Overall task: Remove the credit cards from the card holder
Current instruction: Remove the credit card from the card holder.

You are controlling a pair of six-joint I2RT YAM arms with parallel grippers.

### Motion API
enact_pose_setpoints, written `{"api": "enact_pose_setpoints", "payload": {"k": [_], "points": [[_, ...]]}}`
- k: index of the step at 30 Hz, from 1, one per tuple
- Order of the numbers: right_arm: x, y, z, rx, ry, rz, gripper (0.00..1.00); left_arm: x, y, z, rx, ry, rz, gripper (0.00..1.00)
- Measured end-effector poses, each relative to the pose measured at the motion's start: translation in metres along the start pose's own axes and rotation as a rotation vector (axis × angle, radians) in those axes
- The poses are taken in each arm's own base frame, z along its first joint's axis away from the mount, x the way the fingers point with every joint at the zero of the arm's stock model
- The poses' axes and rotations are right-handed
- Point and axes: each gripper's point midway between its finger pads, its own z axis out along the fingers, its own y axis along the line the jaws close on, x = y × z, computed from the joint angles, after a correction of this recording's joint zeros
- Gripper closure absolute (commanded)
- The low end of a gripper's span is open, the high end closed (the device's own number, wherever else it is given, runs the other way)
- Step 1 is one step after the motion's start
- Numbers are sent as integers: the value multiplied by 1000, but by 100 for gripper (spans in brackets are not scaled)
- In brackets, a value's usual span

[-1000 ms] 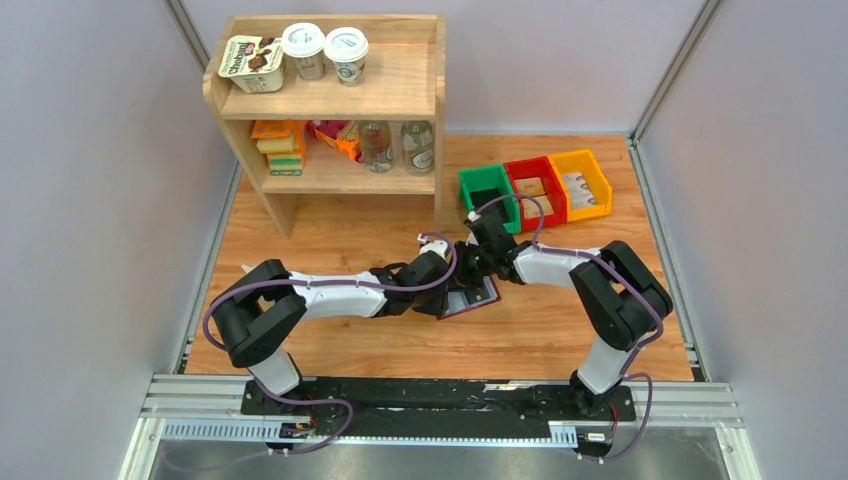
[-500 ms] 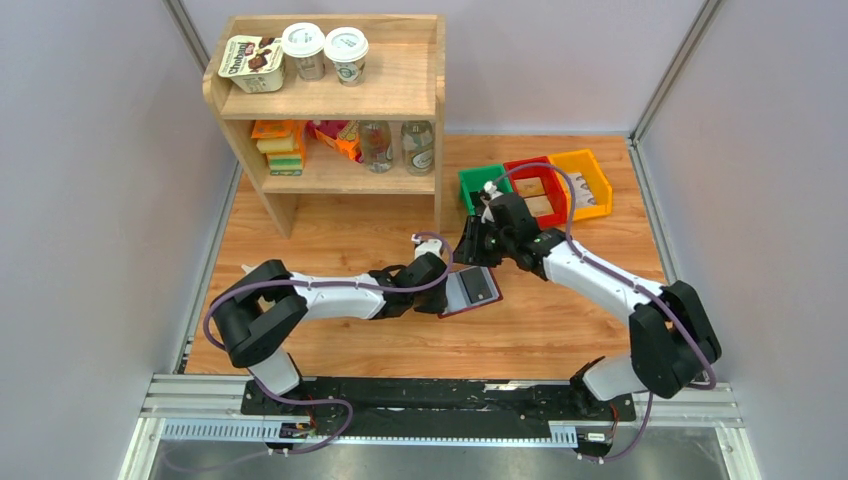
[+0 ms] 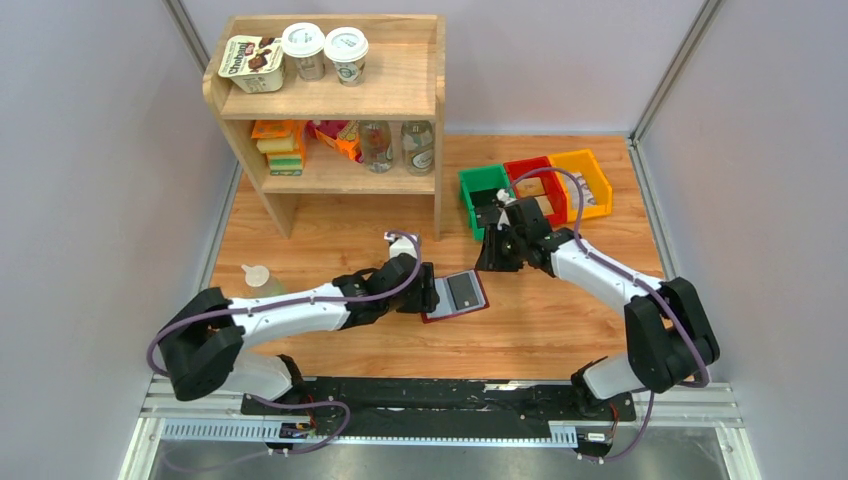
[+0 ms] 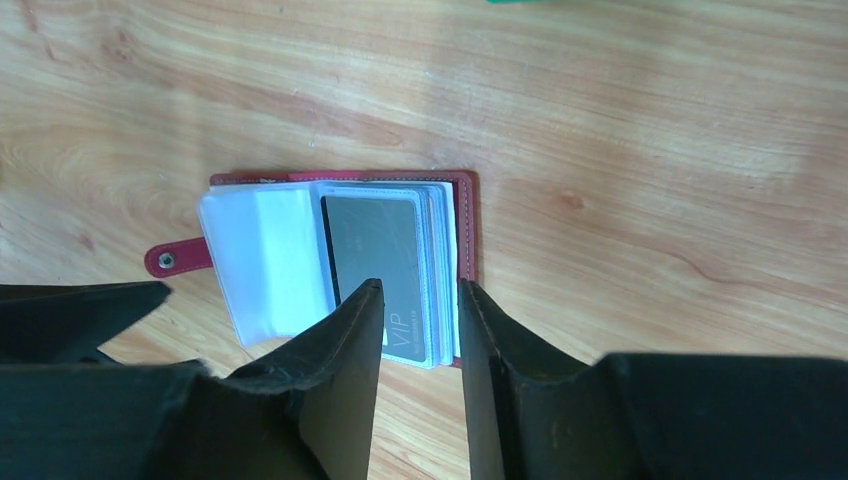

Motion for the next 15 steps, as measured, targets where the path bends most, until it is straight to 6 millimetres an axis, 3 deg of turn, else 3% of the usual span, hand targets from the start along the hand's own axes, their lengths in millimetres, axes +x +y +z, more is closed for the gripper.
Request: {"api": "enact_pose_setpoints", "payload": {"k": [3,8,11,15], "points": [[9,0,7,-18,43,-8,67,-18,-6,-15,31,-44,-24,33],[16,5,11,-56,81,-15,71,-39,-27,-22,117,-61,-71,36],[19,7,15,-75,100,-13,72,-45,-43,-16,185,-46,-117,38],[23,9,20,-95,114,-10,72,-40,-49,11,233,15,-198,40]]}}
